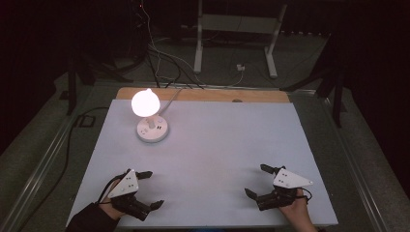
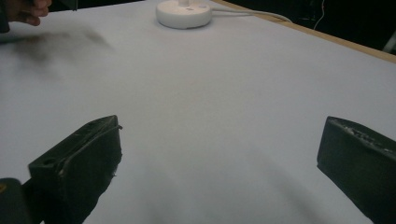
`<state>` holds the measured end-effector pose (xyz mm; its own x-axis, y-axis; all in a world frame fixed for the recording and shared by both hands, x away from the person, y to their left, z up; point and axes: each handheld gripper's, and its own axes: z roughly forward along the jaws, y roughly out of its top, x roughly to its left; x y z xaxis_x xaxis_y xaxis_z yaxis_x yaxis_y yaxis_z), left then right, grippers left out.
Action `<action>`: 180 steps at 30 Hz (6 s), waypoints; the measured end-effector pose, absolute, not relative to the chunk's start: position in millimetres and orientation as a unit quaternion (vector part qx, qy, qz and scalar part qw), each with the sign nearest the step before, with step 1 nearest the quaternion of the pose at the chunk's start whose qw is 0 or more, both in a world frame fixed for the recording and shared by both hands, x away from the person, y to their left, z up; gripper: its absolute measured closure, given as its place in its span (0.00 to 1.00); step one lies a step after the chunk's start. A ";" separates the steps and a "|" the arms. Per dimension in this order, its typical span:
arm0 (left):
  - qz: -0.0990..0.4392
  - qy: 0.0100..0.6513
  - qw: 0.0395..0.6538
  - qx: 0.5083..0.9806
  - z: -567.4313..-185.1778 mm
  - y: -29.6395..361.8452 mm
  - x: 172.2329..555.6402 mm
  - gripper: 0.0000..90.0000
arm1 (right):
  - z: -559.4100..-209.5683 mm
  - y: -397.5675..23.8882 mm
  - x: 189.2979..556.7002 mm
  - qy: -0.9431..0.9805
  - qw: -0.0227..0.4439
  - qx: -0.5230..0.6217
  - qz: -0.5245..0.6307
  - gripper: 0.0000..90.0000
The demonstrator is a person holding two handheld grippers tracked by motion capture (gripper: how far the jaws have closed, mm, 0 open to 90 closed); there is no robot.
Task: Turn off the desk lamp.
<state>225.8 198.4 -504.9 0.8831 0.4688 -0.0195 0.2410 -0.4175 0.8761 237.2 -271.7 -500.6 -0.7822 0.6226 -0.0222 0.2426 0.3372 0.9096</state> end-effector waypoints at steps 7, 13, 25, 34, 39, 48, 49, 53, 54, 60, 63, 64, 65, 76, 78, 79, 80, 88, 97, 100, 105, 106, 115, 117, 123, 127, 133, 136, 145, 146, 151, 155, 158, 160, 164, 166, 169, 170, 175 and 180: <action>0.107 0.207 0.495 0.837 -501.3 194.8 224.5 0.00 | -499.4 -271.5 236.6 0.793 0.189 0.272 0.510 0.00; 0.106 0.202 0.503 0.834 -495.8 192.2 224.6 0.01 | -499.2 -270.4 237.2 0.791 0.184 0.276 0.515 0.00; 0.106 0.195 0.507 0.833 -486.3 188.3 229.5 0.01 | -496.7 -269.4 234.7 0.786 0.188 0.271 0.522 0.00; 0.105 0.205 0.516 0.825 -477.3 184.5 236.7 0.00 | -496.0 -269.7 234.9 0.782 0.189 0.272 0.528 0.00; 0.113 0.210 0.523 0.818 -469.9 184.7 242.0 0.00 | -495.9 -269.4 235.0 0.782 0.188 0.272 0.529 0.00; 0.126 0.216 0.525 0.813 -461.5 181.9 253.6 0.00 | -495.2 -269.9 234.5 0.780 0.191 0.272 0.530 0.00; 0.129 0.219 0.525 0.812 -461.3 181.5 255.1 0.00 | -495.2 -270.3 234.7 0.779 0.191 0.273 0.531 0.00; 0.136 0.226 0.523 0.811 -459.9 180.0 261.7 0.00 | -495.4 -270.4 234.5 0.780 0.189 0.273 0.531 0.00; 0.135 0.227 0.525 0.809 -459.3 180.0 263.4 0.00 | -495.2 -270.4 234.6 0.780 0.189 0.272 0.531 0.00; 0.147 0.237 0.520 0.807 -457.5 178.6 273.4 0.01 | -494.9 -270.8 234.1 0.779 0.191 0.273 0.531 0.00; 0.146 0.241 0.520 0.806 -457.2 178.2 277.6 0.00 | -494.9 -271.2 234.1 0.777 0.189 0.275 0.533 0.00; 0.145 0.241 0.521 0.806 -457.1 177.7 278.9 0.00 | -494.9 -271.1 233.9 0.778 0.190 0.274 0.532 0.00; 0.145 0.243 0.520 0.806 -456.8 177.5 280.2 0.00 | -494.8 -271.1 233.7 0.778 0.190 0.273 0.532 0.00; 0.148 0.259 0.516 0.803 -454.6 175.3 295.0 0.00 | -494.6 -271.7 234.1 0.778 0.189 0.273 0.534 0.00; 0.152 0.264 0.516 0.801 -453.8 174.7 297.3 0.00 | -494.5 -271.7 234.3 0.778 0.189 0.273 0.533 0.00; 0.152 0.267 0.517 0.799 -453.5 174.3 298.2 0.01 | -494.9 -271.7 234.3 0.778 0.187 0.275 0.533 0.00; 0.155 0.270 0.516 0.798 -453.1 174.1 299.8 0.01 | -494.9 -271.7 234.3 0.778 0.187 0.275 0.533 0.00; 0.184 0.303 0.514 0.781 -450.6 172.9 312.0 0.01 | -494.7 -272.1 234.5 0.778 0.184 0.274 0.535 0.00; 0.202 0.361 0.509 0.755 -456.6 171.2 329.5 0.01 | -494.7 -272.4 234.2 0.778 0.182 0.275 0.535 0.00; 0.206 0.373 0.503 0.752 -458.3 171.8 333.2 0.01 | -494.5 -272.3 234.2 0.778 0.183 0.273 0.535 0.00; 0.231 0.413 0.485 0.735 -464.5 174.3 342.4 0.01 | -494.6 -272.5 234.5 0.777 0.182 0.274 0.536 0.00; 0.236 0.416 0.487 0.731 -465.8 175.2 344.0 0.01 | -494.7 -272.5 234.6 0.777 0.181 0.274 0.537 0.00; 0.257 0.458 0.447 0.725 -472.0 172.8 357.4 0.01 | -495.7 -272.0 235.0 0.780 0.174 0.273 0.535 0.00; 0.265 0.456 0.437 0.728 -473.9 170.5 358.9 0.01 | -495.8 -271.7 235.1 0.781 0.174 0.272 0.535 0.00; 0.261 0.470 0.426 0.728 -477.8 168.4 363.9 0.07 | -495.8 -271.9 235.3 0.779 0.173 0.273 0.537 0.00; 0.272 0.475 0.407 0.731 -485.2 167.6 367.7 0.16 | -495.8 -271.7 235.1 0.780 0.173 0.272 0.536 0.00; 0.283 0.482 0.400 0.726 -489.7 171.4 370.5 0.37 | -495.8 -272.3 235.4 0.780 0.172 0.273 0.537 0.00; 0.290 0.482 0.397 0.726 -490.2 172.0 371.0 0.50 | -496.0 -272.3 235.3 0.780 0.171 0.273 0.537 0.00; 0.309 0.479 0.371 0.733 -496.4 175.3 376.8 0.82 | -496.0 -272.4 235.2 0.780 0.170 0.272 0.537 0.00; 0.309 0.479 0.371 0.733 -496.4 175.3 376.8 0.84 | -496.1 -272.3 235.2 0.781 0.170 0.271 0.536 0.00; 0.309 0.471 0.371 0.739 -498.7 174.6 378.6 0.92 | -496.2 -272.3 235.2 0.781 0.170 0.271 0.536 0.00; 0.301 0.468 0.370 0.744 -500.8 173.9 379.9 1.00 | -496.1 -272.4 235.1 0.781 0.169 0.271 0.537 0.00; 0.297 0.467 0.369 0.747 -502.9 173.8 380.5 1.00 | -496.0 -272.3 235.0 0.781 0.169 0.271 0.537 0.00; 0.296 0.465 0.366 0.750 -504.8 173.8 381.0 1.00 | -496.1 -272.2 235.1 0.781 0.170 0.271 0.536 0.00; 0.295 0.466 0.366 0.750 -507.5 175.5 382.2 1.00 | -496.1 -272.1 235.1 0.781 0.169 0.271 0.537 0.00; 0.297 0.464 0.368 0.749 -508.0 176.0 382.2 1.00 | -496.0 -272.1 234.8 0.781 0.171 0.271 0.536 0.00; 0.295 0.465 0.367 0.749 -509.1 176.2 383.8 1.00 | -496.1 -272.1 235.0 0.781 0.170 0.271 0.537 0.00; 0.296 0.465 0.365 0.750 -510.6 175.4 385.2 1.00 | -496.2 -272.0 235.0 0.781 0.169 0.271 0.536 0.00; 0.296 0.468 0.361 0.751 -512.4 176.0 387.3 1.00 | -496.0 -272.3 234.8 0.781 0.170 0.271 0.536 0.00; 0.292 0.470 0.361 0.751 -514.2 176.9 388.2 1.00 | -496.2 -272.2 235.1 0.781 0.169 0.272 0.536 0.00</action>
